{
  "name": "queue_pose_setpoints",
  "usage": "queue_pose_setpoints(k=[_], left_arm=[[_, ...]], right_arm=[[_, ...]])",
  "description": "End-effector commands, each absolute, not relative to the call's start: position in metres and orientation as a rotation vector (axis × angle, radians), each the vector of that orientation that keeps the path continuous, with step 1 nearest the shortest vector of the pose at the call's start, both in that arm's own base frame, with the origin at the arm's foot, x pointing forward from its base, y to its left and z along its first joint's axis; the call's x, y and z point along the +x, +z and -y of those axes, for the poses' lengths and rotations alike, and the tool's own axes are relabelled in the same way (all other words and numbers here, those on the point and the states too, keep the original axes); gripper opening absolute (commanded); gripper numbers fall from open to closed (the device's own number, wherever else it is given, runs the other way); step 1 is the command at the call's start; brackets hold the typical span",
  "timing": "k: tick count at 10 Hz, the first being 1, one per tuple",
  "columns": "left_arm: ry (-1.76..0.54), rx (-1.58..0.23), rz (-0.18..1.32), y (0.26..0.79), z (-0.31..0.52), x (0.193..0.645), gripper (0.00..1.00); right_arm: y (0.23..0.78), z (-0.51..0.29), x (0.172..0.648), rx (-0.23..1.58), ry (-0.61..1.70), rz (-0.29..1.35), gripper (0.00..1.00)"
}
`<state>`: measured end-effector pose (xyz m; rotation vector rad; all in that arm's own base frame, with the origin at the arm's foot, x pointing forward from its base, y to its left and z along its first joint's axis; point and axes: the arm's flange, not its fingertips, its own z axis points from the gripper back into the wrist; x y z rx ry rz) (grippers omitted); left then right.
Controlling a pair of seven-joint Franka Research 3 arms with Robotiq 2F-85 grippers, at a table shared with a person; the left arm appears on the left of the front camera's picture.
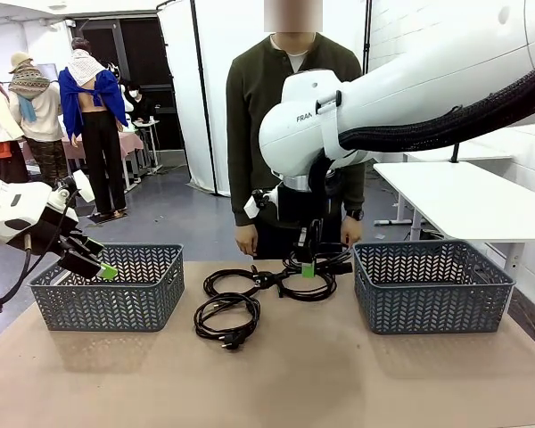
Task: Organize the cables according to human instructions.
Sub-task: Pick up a bundle of cables and place it in the basket indicated by the human.
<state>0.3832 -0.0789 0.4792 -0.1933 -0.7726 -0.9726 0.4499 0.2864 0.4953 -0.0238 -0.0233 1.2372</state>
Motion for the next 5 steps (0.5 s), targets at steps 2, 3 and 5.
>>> queue_pose_setpoints(k=[2,3,5], left_arm=[[-0.977,-0.198,0.775,0.477,0.076,0.386,1.00],[-0.977,-0.198,0.775,0.477,0.076,0.386,1.00],[-0.977,-0.198,0.775,0.477,0.076,0.386,1.00]], right_arm=[[0.496,-0.287,0.449,-0.022,1.213,0.025,0.00],[0.495,-0.286,0.450,-0.023,1.235,0.022,0.00],[0.499,-0.253,0.463,0.014,1.227,0.033,0.00]])
